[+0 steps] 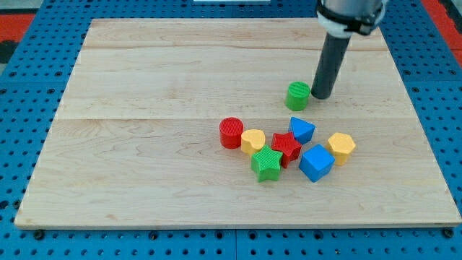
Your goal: Move the green circle between the blue triangle and red star
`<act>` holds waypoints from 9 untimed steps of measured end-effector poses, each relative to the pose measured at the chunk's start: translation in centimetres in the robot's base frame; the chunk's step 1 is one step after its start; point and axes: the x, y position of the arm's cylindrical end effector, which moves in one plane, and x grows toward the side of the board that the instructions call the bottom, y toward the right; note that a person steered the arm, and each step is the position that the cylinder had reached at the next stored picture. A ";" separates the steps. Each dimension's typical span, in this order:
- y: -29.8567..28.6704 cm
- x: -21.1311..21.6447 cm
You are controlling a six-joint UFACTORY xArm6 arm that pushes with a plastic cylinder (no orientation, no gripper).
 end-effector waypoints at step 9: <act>-8.4 10.4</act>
